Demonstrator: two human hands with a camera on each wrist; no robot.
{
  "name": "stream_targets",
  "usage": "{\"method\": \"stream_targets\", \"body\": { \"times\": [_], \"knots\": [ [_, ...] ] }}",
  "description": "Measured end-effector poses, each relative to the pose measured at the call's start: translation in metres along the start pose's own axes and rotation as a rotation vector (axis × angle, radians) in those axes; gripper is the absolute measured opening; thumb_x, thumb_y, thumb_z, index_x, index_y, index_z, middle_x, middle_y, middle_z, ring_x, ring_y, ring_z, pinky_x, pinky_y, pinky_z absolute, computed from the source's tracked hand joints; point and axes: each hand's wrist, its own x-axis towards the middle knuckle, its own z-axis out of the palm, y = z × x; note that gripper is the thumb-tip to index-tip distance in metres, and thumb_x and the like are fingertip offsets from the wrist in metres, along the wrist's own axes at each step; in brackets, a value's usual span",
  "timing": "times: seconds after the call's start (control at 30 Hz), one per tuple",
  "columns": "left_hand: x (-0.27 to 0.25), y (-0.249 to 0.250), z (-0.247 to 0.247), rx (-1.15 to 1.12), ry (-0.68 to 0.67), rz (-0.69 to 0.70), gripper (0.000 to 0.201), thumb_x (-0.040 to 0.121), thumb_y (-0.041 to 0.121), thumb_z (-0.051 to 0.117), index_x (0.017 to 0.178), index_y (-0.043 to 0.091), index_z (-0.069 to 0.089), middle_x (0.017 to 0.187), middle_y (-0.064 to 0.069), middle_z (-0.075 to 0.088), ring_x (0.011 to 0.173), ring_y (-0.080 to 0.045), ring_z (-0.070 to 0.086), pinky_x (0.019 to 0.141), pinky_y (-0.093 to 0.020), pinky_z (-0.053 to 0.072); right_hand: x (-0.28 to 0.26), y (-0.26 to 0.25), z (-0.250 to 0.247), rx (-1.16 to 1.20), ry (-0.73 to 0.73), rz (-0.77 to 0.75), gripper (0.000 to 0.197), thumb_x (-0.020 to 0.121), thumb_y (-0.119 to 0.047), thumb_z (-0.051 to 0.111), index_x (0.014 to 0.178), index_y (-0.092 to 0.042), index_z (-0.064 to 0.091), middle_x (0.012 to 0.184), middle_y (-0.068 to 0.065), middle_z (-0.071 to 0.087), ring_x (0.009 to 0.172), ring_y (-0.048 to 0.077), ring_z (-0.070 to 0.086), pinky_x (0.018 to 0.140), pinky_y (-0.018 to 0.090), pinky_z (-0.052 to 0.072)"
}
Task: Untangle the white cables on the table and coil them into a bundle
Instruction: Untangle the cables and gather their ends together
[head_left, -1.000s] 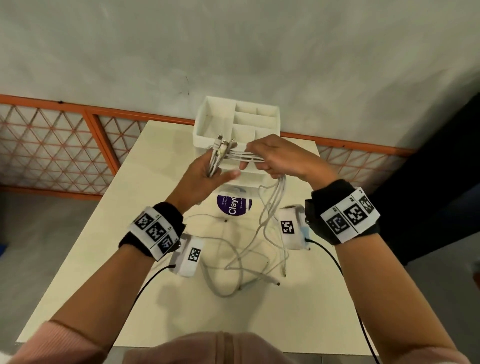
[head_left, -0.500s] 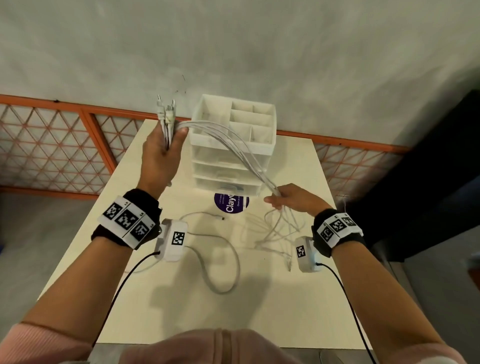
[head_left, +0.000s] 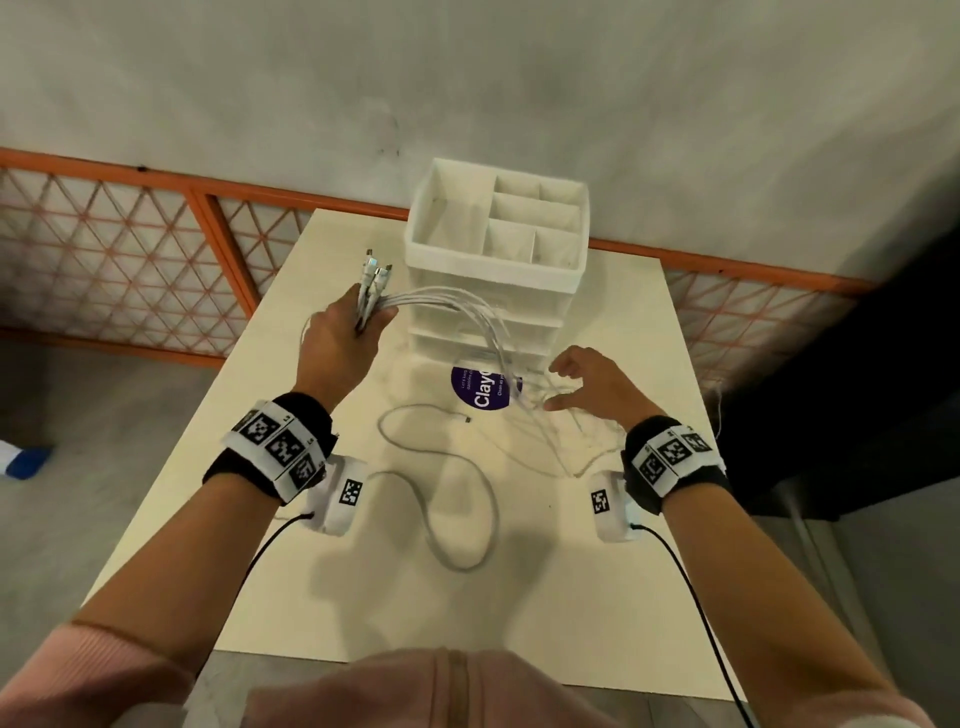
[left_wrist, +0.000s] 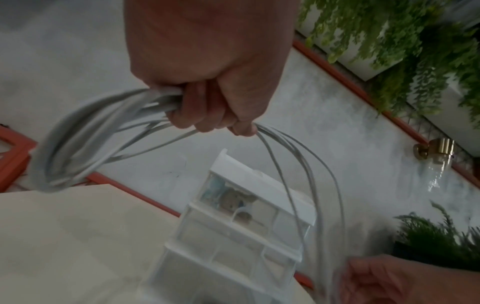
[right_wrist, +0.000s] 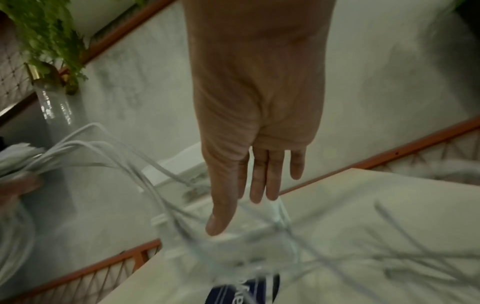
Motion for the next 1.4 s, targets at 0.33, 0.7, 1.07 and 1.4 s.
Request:
{"method": "stream_targets", "body": {
  "times": [0.33, 0.7, 1.07, 1.4],
  "knots": [
    [0.009, -0.006, 0.023, 0.075, -0.052, -0.048, 0.045, 0.089, 0.045, 0.05, 0.093, 0.0, 0.055, 0.081, -0.026, 0.065, 0.073, -0.046, 0.059, 0.058, -0.039, 0.038, 0.024, -0.035, 0.088, -0.019, -0.446, -0.113, 0.032, 0.093, -0.022, 0.058, 0.12, -0.005, 0.062, 0.123, 0.013, 0.064, 0.106, 0.022, 0.064, 0.084, 0.025, 0.049],
    [0.014, -0.028, 0.026, -0.048, -0.166, -0.051, 0.027, 0.088, 0.028, 0.064, 0.094, 0.001, 0.06, 0.076, -0.019, 0.066, 0.07, -0.034, 0.059, 0.066, -0.035, 0.039, 0.054, -0.023, 0.161, -0.34, -0.339, -0.151, 0.029, 0.084, 0.002, 0.05, 0.113, -0.002, 0.051, 0.117, 0.02, 0.05, 0.112, 0.034, 0.048, 0.096, 0.041, 0.039],
    [0.004, -0.006, 0.016, -0.361, -0.418, -0.159, 0.025, 0.088, 0.042, 0.059, 0.098, 0.023, 0.046, 0.068, 0.002, 0.039, 0.056, -0.008, 0.036, 0.058, -0.025, 0.035, 0.032, -0.127, 0.021, 0.086, -0.603, -0.256, 0.017, 0.078, -0.005, 0.073, 0.095, -0.008, 0.072, 0.077, 0.003, 0.069, 0.065, 0.001, 0.063, 0.068, 0.014, 0.051],
    [-0.031, 0.041, 0.005, -0.656, -0.632, -0.123, 0.042, 0.099, 0.04, 0.032, 0.087, 0.004, 0.05, 0.058, 0.009, 0.037, 0.049, -0.004, 0.029, 0.049, -0.021, 0.024, -0.017, -0.144, -0.038, 0.489, -0.109, -0.275, 0.037, 0.074, -0.004, 0.077, 0.106, 0.0, 0.059, 0.078, 0.011, 0.066, 0.063, 0.008, 0.065, 0.065, 0.02, 0.052]
  ]
}}
